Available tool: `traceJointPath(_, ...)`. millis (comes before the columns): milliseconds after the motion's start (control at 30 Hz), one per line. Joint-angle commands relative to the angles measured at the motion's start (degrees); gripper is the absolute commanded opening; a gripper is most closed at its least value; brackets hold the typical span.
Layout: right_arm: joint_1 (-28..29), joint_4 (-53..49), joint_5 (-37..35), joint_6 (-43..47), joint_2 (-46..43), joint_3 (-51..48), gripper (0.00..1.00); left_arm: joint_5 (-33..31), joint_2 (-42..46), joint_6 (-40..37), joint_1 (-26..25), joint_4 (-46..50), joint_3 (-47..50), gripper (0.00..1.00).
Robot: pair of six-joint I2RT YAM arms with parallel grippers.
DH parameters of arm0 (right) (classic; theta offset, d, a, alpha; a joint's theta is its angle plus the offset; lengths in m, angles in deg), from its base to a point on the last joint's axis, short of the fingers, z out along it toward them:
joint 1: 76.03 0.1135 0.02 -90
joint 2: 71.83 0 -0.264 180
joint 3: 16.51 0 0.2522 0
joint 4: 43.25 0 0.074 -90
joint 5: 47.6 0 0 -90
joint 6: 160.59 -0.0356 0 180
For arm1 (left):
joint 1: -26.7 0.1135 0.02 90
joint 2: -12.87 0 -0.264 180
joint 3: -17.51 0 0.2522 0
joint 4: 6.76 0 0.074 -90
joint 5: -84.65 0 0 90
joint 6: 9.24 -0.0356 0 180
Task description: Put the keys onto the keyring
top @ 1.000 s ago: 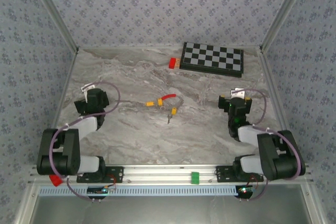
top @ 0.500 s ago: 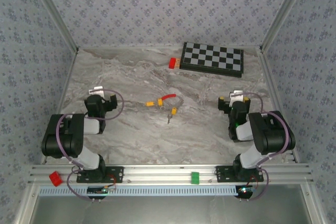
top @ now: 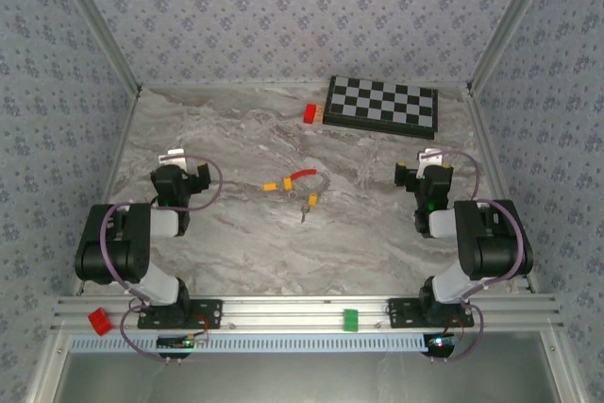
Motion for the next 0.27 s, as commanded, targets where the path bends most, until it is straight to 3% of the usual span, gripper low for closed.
traceJointPath(0, -0.4, -0.8, 0.4, -1.0, -0.7, 0.6, 1.0, 0.7, 0.0, -0.5, 0.2, -1.1, -0.9, 1.0)
traceJointPath(233, -0.7, -1.4, 1.6, -1.3, -0.7, 0.8, 1.0, 0.6, 0.0, -0.4, 0.2, -1.1, -0.9, 1.0)
